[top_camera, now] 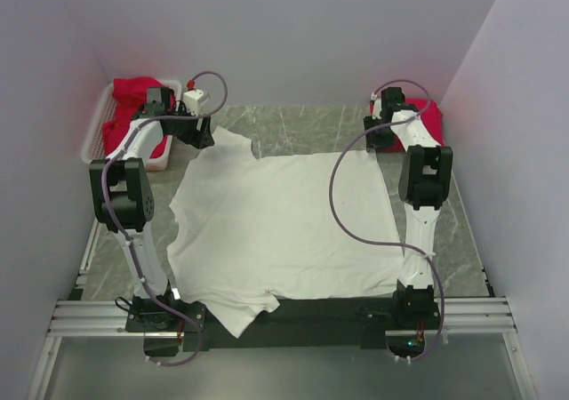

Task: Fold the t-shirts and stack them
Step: Flatten the tshirt out

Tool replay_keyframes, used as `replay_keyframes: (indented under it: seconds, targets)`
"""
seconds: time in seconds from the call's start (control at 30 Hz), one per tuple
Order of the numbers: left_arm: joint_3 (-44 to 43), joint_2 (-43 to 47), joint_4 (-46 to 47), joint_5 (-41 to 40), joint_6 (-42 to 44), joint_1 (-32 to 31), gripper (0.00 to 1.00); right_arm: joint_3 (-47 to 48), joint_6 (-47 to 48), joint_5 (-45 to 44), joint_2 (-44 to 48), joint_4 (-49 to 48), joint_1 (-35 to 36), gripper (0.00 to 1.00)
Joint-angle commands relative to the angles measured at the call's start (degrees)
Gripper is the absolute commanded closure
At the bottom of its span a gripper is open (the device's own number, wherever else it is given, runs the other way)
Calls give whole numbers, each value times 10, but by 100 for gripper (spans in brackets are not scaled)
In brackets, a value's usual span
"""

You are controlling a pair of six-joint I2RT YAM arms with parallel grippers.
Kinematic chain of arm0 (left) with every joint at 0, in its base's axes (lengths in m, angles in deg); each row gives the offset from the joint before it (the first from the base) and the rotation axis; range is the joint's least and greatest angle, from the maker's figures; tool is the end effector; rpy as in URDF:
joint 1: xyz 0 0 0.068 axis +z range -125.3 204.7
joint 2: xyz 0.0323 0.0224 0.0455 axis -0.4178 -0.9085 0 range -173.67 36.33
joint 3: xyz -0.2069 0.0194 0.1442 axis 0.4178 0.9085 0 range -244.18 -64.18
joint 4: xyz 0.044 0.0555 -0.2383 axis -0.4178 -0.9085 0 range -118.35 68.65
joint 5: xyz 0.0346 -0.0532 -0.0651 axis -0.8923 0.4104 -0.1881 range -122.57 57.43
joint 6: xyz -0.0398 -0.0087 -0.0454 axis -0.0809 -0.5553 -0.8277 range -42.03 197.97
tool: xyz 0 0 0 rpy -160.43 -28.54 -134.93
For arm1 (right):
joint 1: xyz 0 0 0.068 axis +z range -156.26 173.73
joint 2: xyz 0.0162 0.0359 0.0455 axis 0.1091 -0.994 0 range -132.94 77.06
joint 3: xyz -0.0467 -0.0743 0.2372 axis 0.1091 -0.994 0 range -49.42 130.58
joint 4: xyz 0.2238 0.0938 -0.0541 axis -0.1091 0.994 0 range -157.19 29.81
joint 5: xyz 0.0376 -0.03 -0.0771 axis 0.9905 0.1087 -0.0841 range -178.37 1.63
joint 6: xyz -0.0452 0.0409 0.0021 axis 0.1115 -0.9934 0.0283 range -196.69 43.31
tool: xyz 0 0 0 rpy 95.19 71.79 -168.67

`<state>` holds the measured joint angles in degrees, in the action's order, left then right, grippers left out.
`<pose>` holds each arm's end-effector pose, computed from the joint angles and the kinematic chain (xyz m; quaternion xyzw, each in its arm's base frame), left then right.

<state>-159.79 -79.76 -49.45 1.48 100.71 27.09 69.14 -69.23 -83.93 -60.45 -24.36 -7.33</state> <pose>0.4393 -0.0072 0.2235 0.2599 0.8620 -0.1937 0.3897 0.4941 -0.0056 0.1544 -0.0634 0.9671 0.0193 0.2458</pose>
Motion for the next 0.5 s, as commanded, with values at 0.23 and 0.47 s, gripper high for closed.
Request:
replay_keyframes:
  seconds: [0.23,0.47]
  targets:
    - [-87,-76,17,-52,-41,2,26,66,-2,35,-48,42,-10,74]
    - [-143,-151,59,-97,-73,-10,27,55,4,48,-43,39,-9,100]
